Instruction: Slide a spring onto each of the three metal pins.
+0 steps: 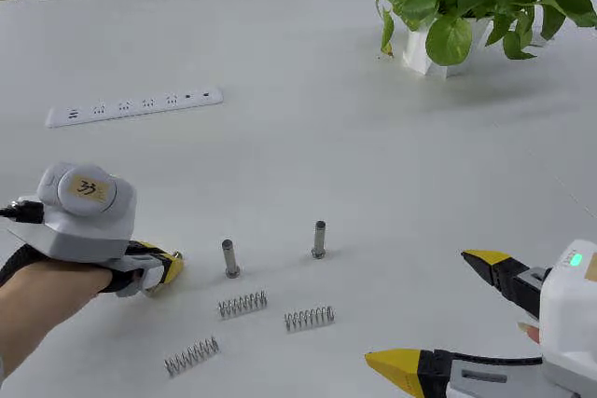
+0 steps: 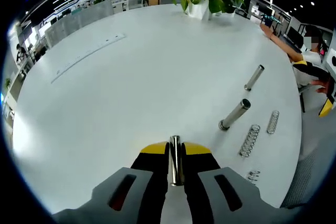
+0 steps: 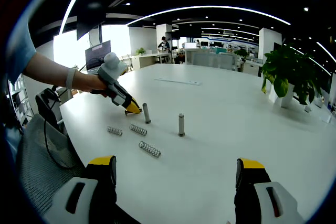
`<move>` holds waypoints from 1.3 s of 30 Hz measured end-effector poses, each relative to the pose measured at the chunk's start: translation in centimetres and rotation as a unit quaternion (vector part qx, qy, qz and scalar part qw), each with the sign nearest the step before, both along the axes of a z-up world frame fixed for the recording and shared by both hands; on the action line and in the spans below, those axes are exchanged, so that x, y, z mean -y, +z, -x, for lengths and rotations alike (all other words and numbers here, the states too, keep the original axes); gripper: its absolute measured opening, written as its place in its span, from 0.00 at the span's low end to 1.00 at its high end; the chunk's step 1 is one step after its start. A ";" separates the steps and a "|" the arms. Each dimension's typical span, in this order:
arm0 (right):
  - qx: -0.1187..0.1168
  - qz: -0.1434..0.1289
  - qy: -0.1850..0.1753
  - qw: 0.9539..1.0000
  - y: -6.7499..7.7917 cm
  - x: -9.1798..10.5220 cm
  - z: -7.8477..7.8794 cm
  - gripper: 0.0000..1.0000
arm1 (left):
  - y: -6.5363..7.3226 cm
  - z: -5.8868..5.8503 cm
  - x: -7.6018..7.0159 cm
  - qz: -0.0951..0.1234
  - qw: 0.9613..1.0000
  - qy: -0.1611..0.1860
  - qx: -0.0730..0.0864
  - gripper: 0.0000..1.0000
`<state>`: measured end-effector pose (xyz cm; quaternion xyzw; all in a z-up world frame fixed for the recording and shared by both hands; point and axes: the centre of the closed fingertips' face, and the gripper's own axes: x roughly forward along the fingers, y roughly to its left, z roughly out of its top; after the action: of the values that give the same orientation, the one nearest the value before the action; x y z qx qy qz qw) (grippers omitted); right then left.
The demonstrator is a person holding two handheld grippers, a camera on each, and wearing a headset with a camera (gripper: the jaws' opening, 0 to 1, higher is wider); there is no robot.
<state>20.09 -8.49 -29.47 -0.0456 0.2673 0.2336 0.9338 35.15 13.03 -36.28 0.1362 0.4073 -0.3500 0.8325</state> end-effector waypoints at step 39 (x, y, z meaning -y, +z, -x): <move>-0.006 0.009 0.012 1.000 -0.3 -0.4 0.2 0.95 | 3.0 0.6 -1.3 0.057 0.996 0.057 0.032 0.04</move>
<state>19.91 -8.13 -29.75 -0.0556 0.2741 0.2429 0.9289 34.53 14.36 -33.28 0.0761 0.3670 -0.3204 0.8700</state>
